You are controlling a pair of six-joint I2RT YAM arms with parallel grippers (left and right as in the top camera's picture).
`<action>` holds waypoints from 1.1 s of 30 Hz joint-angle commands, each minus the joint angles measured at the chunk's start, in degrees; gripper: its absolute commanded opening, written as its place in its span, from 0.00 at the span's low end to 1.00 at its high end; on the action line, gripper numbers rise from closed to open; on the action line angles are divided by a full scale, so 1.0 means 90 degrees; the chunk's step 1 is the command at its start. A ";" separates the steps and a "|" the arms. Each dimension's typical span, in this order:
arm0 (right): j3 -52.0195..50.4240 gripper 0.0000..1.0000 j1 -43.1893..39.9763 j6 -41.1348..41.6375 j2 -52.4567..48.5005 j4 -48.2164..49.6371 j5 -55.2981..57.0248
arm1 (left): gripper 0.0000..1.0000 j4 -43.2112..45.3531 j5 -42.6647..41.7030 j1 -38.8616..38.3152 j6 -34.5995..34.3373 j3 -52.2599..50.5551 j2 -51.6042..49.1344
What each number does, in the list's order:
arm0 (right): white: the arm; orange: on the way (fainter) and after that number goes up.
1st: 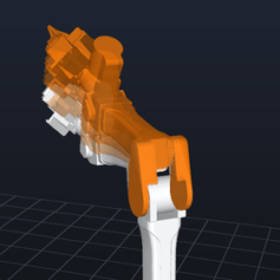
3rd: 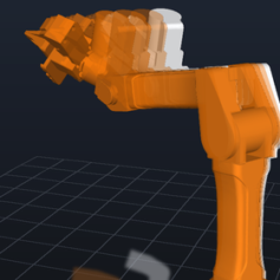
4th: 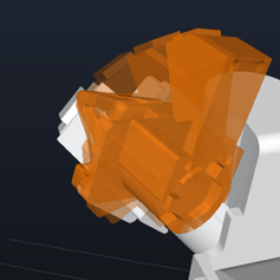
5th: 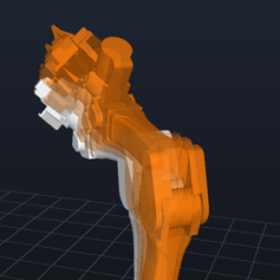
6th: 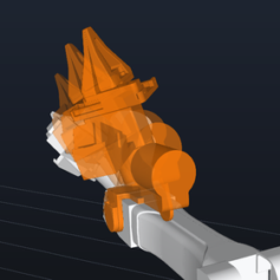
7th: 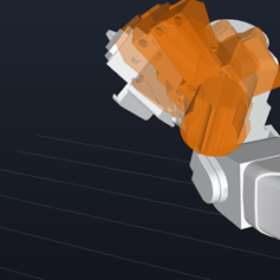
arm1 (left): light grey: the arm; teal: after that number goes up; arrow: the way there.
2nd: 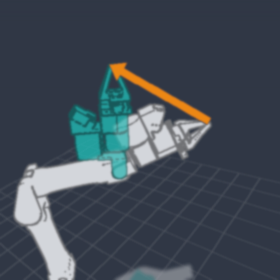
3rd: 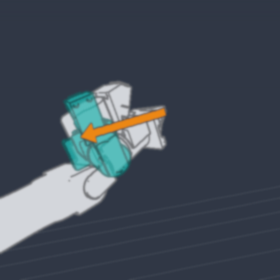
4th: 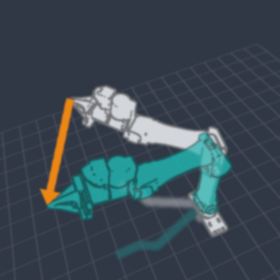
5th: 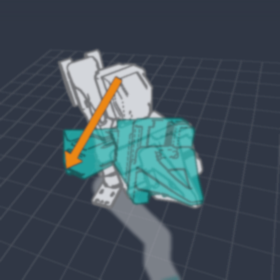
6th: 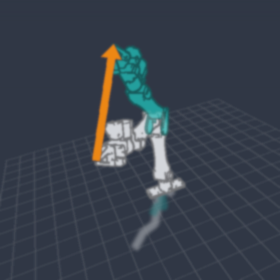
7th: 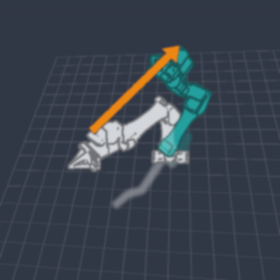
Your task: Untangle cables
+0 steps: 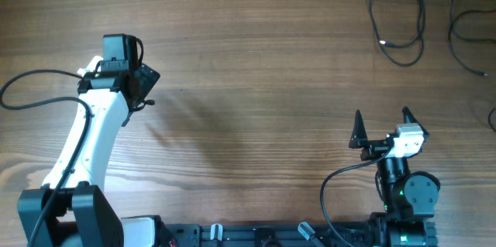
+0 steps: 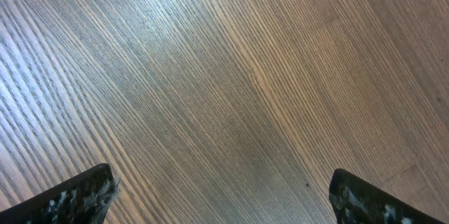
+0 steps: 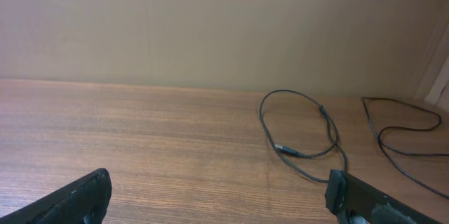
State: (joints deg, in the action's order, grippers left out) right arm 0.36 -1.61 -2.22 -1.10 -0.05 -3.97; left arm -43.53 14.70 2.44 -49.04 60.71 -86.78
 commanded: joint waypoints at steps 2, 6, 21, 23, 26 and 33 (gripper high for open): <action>-0.0007 1.00 -0.0027 0.0097 0.0092 0.0010 0.0107 | 1.00 -0.0046 0.0034 0.0053 -0.0080 0.0005 -0.0063; -0.0007 1.00 -0.0027 0.0095 0.0092 0.0010 0.0107 | 1.00 -0.0199 -0.0374 0.0005 -0.0083 0.0005 0.0049; -0.0007 1.00 -0.0027 0.0095 0.0075 0.0010 0.0107 | 1.00 -0.0022 -0.0648 -0.0580 0.1846 -0.1945 0.5333; -0.0007 1.00 -0.0027 0.0095 0.0075 0.0010 0.0107 | 1.00 0.0534 -0.0979 -0.0576 0.2310 -0.2654 0.6241; -0.0007 1.00 -0.0027 0.0095 0.0075 0.0010 0.0107 | 1.00 0.1188 -0.1394 -0.0576 0.2934 -0.3373 0.7060; -0.0007 1.00 -0.0027 0.0095 0.0075 0.0010 0.0107 | 1.00 0.2254 -0.1464 -0.0561 0.3264 -0.5051 0.8529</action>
State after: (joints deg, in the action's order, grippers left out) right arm 0.36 -1.63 -2.20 -0.99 -0.08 -3.97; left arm -26.22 2.87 -2.52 -22.85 20.49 -13.91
